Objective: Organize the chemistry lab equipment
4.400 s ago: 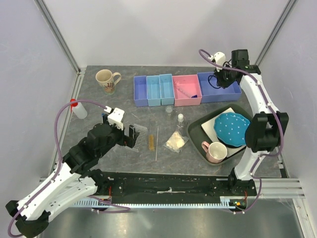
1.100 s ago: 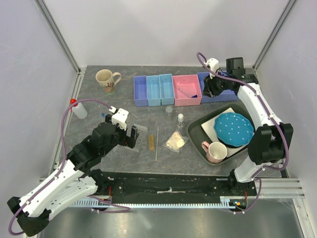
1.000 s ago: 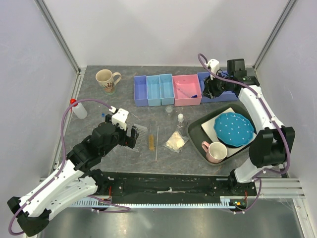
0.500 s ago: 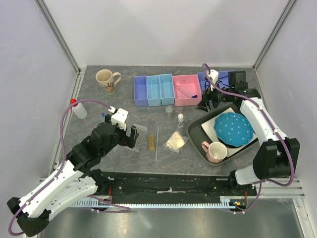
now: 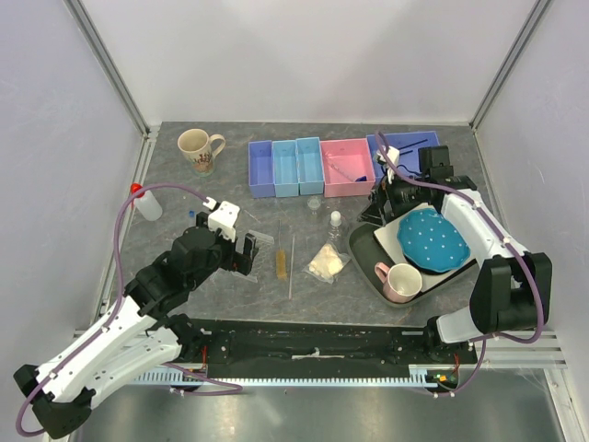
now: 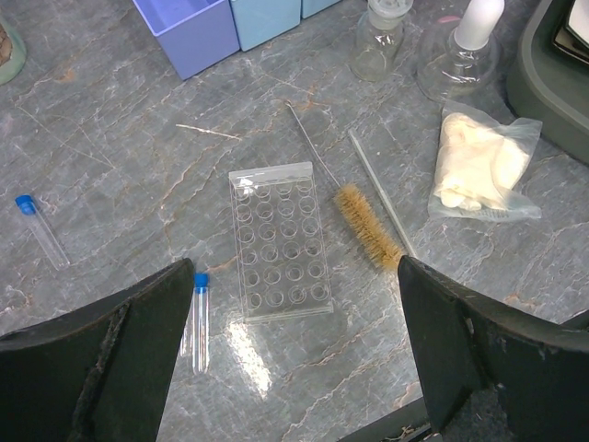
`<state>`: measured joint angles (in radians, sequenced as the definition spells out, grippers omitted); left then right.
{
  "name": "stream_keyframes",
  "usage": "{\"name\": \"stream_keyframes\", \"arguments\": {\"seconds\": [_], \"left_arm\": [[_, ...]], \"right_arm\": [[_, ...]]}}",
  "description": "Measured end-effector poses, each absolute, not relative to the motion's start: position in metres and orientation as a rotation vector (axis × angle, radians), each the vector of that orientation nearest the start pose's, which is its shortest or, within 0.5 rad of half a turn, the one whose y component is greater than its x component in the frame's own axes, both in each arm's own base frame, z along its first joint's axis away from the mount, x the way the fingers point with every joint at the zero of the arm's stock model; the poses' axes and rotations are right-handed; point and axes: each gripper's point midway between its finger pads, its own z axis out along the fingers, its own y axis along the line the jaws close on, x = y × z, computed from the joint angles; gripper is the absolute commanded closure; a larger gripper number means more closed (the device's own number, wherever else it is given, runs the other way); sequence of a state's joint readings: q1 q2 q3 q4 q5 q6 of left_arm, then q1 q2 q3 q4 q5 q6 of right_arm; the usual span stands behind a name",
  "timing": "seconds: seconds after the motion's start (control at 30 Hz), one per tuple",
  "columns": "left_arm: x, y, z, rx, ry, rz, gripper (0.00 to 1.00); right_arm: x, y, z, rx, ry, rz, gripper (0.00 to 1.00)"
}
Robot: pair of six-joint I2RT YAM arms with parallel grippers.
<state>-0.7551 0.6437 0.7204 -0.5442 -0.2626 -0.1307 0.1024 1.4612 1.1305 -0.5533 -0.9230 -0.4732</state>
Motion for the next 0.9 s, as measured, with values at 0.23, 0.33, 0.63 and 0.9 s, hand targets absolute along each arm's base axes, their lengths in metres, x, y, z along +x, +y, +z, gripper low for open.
{"name": "stream_keyframes", "arguments": {"seconds": [0.23,0.33,0.63,0.9], "left_arm": [[0.210,-0.143,0.197,0.476,2.003,-0.280,0.02],[0.211,-0.143,0.195,0.480,2.010,-0.276,0.02],[0.211,-0.143,0.194,0.481,2.012,-0.275,0.02],[0.211,-0.143,0.194,0.481,2.012,-0.276,0.02]], "right_arm": [[0.317,0.162,0.169,-0.998,1.967,0.919,0.02],[0.318,0.162,0.168,-1.005,1.963,0.914,0.02],[0.318,0.161,0.166,-1.012,1.958,0.907,0.02],[0.319,0.161,0.165,-1.013,1.955,0.904,0.02]]}}
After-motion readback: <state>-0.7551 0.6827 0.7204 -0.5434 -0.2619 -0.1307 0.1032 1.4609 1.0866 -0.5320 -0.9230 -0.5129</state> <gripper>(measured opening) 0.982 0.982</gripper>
